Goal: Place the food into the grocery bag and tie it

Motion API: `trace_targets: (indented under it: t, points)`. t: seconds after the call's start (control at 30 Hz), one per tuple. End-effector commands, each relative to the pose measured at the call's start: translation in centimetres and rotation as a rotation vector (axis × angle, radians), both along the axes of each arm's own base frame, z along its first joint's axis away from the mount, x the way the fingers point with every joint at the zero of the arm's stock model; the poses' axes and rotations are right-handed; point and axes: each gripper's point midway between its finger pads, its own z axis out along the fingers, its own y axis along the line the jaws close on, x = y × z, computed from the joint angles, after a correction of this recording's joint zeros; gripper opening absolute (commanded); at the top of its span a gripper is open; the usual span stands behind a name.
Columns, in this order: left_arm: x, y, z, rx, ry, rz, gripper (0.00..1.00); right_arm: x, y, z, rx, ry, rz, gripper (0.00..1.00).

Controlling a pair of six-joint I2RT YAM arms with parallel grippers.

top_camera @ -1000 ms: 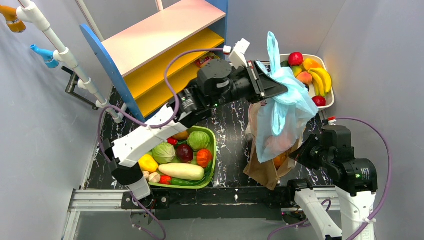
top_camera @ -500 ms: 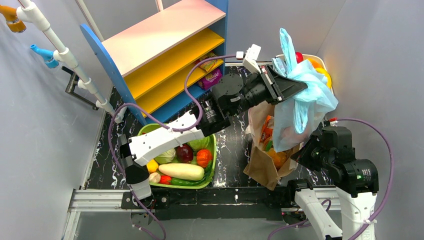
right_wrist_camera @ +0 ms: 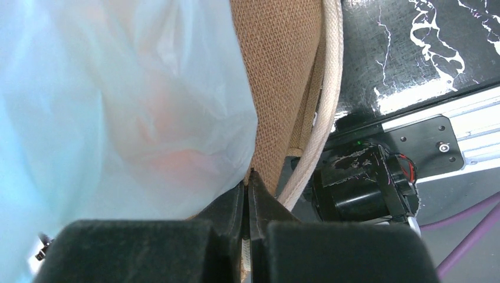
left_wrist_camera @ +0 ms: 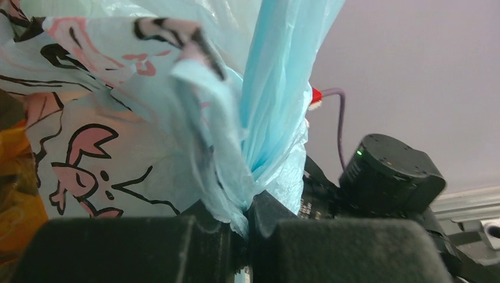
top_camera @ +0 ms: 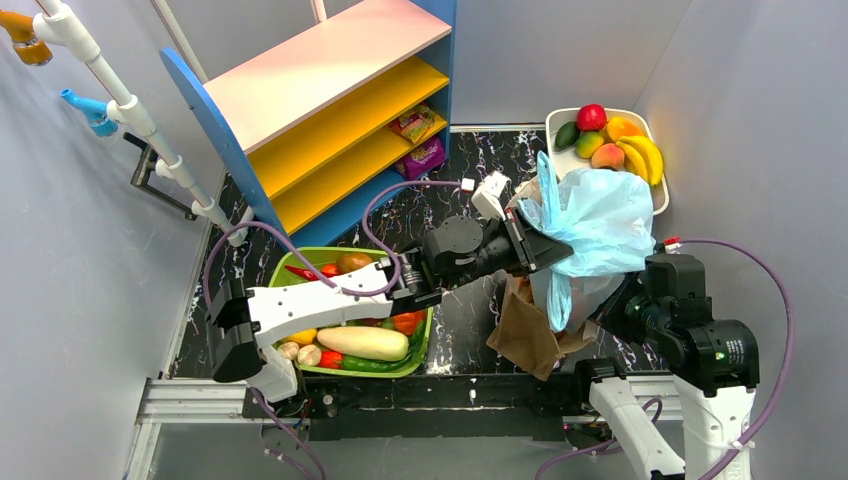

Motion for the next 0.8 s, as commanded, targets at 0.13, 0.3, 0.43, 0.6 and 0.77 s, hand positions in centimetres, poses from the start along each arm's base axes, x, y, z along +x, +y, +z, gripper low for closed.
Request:
trace_targets:
  t: [0.13, 0.3, 0.43, 0.6, 0.77]
  points:
    - [-4.5, 2.7, 4.7, 0.0, -0.026, -0.068, 0.0, -0.3, -0.1, 1.1, 0.003, -0.028, 0.0, 0.01]
    - [-5.4, 4.0, 1.5, 0.183, 0.011, -0.043, 0.0, -0.1, -0.4, 1.4, -0.016, -0.049, 0.002, 0.01]
    - [-4.5, 5.9, 0.0, 0.257, 0.025, 0.034, 0.0, -0.1, -0.9, 1.8, -0.05, -0.07, 0.002, 0.01]
    - [-4.4, 6.4, -1.8, 0.365, 0.082, 0.055, 0.0, 0.2, -1.5, 2.7, -0.092, -0.102, 0.022, 0.01]
    - [-4.5, 5.0, -2.9, 0.445, 0.088, 0.022, 0.0, 0.2, -1.0, 2.7, -0.075, -0.107, 0.048, 0.01]
